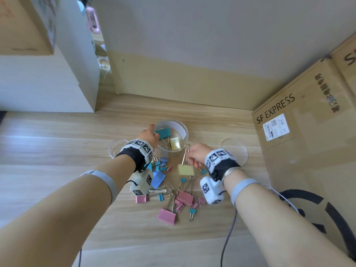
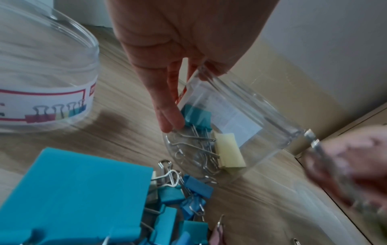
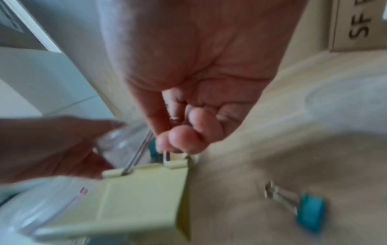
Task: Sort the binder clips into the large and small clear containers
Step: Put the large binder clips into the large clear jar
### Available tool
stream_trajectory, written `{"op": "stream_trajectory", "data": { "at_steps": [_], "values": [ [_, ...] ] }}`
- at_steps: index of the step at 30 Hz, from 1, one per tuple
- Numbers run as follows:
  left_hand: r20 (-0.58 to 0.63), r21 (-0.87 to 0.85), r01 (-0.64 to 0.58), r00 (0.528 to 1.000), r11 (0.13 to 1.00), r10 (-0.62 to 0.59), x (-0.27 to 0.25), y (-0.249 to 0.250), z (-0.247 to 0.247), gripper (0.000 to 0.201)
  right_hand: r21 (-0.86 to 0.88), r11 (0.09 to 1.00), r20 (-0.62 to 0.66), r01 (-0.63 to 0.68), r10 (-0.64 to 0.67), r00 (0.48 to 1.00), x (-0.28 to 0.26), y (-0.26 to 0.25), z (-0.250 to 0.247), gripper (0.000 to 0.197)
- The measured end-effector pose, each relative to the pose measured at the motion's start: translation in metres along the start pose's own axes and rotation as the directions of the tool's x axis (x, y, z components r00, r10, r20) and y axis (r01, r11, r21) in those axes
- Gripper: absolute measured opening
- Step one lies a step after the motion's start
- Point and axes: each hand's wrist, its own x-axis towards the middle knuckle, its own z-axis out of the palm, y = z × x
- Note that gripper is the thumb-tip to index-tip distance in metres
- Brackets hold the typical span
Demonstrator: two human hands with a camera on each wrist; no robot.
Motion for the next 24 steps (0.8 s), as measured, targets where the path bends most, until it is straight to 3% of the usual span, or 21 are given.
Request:
{"op": "stream_trajectory", "data": {
  "at_steps": [3,7,10,14,17,21,24],
  "values": [
    [0.008,-0.024,0.013,1.000,1.000,-0.013,0.000,0.001,0.000,0.043,0.187,0.978,-0.142,0.093,-0.067,0.988,-0.008,-0.009,-0.030,0.025],
    [0.046,-0.056,0.051,0.998,0.997,-0.049,0.000,0.000,-0.002,0.046,0.372,0.898,-0.381,0.237,-0.085,0.921,-0.006,-0.035,-0.033,0.025],
    [0.036,-0.104,0.068,0.997,0.992,-0.065,-0.002,0.000,-0.003,0.045,0.415,0.898,-0.322,0.149,-0.008,0.947,0.004,-0.057,-0.010,0.023],
    [0.019,-0.118,0.050,0.999,0.992,-0.048,-0.006,0.000,-0.004,0.045,0.197,0.979,-0.245,0.053,-0.003,0.969,0.022,-0.072,0.019,0.032],
    [0.014,-0.111,0.037,0.999,0.993,-0.036,-0.010,-0.002,-0.006,0.045,0.216,0.974,-0.260,0.062,-0.004,0.966,0.018,-0.075,0.019,0.024],
    [-0.003,-0.118,0.052,0.999,0.992,-0.052,-0.010,-0.006,-0.010,0.044,0.186,0.970,-0.497,0.156,-0.044,0.866,0.007,-0.056,0.000,0.012],
    [-0.010,-0.139,0.055,0.998,0.989,-0.057,-0.009,-0.004,-0.007,0.044,0.181,0.980,-0.559,0.079,0.036,0.828,0.003,-0.027,-0.005,0.021]
  ]
}}
